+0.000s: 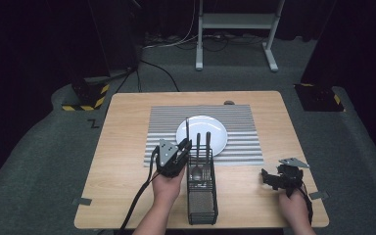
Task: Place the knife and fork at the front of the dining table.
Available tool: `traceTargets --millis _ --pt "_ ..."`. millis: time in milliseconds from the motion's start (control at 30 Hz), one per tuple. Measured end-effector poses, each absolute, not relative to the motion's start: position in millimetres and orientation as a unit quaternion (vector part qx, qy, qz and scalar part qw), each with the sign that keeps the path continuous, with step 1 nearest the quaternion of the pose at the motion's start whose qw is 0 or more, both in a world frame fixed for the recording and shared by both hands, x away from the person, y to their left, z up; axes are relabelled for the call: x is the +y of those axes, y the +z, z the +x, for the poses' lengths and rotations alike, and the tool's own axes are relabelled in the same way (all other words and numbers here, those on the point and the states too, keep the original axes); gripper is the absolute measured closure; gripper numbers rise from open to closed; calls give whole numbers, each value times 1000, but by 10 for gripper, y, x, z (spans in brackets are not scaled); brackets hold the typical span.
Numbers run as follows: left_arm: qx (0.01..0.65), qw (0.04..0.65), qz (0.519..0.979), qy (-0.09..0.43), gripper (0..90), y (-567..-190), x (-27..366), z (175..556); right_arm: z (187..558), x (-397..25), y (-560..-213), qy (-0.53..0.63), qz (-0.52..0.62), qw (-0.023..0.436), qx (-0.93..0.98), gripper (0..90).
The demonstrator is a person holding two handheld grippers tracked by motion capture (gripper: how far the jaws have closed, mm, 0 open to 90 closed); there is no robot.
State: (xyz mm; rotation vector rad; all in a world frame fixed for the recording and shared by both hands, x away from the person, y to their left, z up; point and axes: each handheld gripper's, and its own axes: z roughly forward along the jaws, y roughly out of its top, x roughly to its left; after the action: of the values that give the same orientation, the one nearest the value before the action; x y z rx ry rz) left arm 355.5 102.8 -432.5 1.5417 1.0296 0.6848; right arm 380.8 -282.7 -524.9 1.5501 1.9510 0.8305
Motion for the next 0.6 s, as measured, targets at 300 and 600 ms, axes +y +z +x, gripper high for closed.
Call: traceTargets --millis 300,600 --pt "434 557 645 292 805 -4319 973 3466 3807 -2825 -5248 307 571 254 718 100" --pt "440 557 639 297 809 -4309 956 3406 3807 -2826 -5248 306 571 254 718 100"
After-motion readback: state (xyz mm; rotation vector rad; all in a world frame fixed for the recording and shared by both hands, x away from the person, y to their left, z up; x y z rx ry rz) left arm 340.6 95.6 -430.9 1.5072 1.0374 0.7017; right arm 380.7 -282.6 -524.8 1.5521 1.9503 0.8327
